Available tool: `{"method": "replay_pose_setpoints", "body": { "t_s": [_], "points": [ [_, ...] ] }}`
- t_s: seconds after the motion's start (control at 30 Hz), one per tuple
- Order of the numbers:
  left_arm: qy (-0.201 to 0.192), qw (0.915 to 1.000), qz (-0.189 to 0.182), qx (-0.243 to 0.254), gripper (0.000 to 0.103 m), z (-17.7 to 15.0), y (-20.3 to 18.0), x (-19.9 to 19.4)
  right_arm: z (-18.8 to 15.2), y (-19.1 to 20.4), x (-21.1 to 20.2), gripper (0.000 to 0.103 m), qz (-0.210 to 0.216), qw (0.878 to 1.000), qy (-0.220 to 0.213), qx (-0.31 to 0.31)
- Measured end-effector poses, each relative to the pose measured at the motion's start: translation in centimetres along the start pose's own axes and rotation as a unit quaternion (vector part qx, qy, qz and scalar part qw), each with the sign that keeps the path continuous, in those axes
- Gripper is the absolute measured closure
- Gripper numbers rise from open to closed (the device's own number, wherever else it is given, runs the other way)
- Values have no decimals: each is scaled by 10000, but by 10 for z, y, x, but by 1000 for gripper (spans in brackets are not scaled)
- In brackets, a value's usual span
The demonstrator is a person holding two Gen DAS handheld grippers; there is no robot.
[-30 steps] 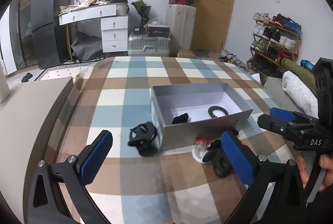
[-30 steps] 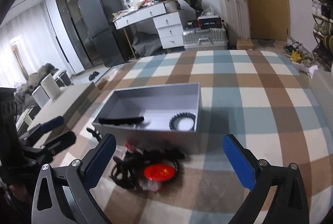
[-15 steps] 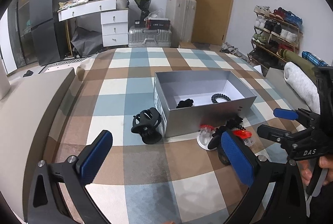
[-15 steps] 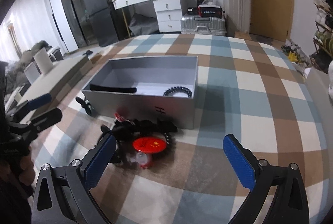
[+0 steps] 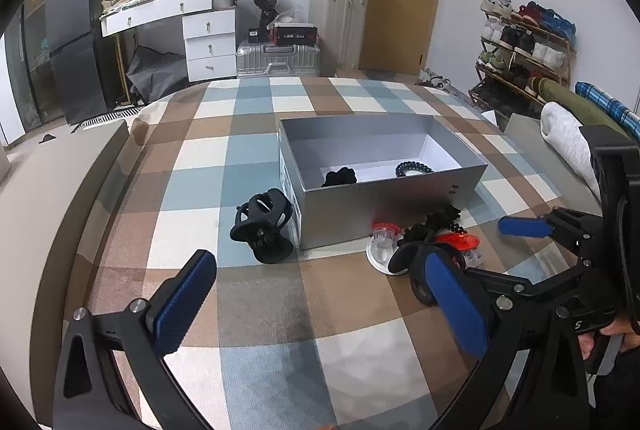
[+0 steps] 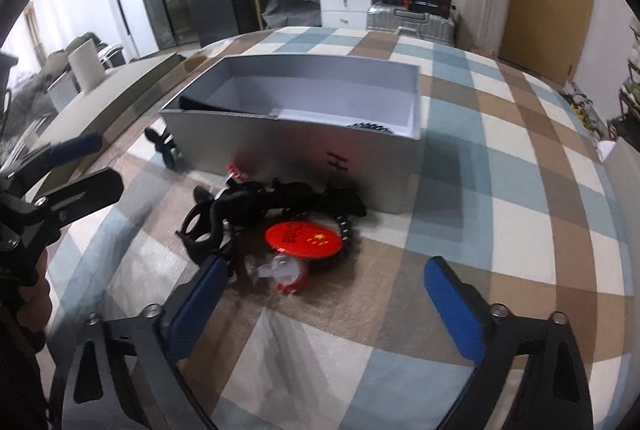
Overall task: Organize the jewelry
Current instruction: 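Withdraw both grippers from the box back toward the remaining items, then close the right gripper on the clear cup with the red lid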
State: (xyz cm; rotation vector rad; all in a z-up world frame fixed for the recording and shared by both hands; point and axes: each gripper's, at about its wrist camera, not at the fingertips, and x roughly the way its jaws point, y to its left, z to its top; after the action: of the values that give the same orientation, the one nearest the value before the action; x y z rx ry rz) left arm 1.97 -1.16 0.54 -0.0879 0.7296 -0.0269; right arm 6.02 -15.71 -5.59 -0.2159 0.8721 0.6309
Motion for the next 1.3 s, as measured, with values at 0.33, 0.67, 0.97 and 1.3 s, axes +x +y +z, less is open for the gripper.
{"method": "replay_pose_setpoints", "body": {
  "t_s": [0.33,0.67,0.97,1.3],
  "points": [
    [68,10000,-39,9,1,-2,-2,3,-5,11,2,58,539,9981,129,-254],
    [124,9999,-51,32,1,-3,-3,5,-6,14,3,68,620,9976,174,-263],
    [155,9998,-113,115,1,-4,-9,5,-5,11,4,84,460,9987,107,-172],
    [140,9997,-187,55,1,-3,-8,4,0,14,-17,85,813,9959,-303,-272]
  ]
}}
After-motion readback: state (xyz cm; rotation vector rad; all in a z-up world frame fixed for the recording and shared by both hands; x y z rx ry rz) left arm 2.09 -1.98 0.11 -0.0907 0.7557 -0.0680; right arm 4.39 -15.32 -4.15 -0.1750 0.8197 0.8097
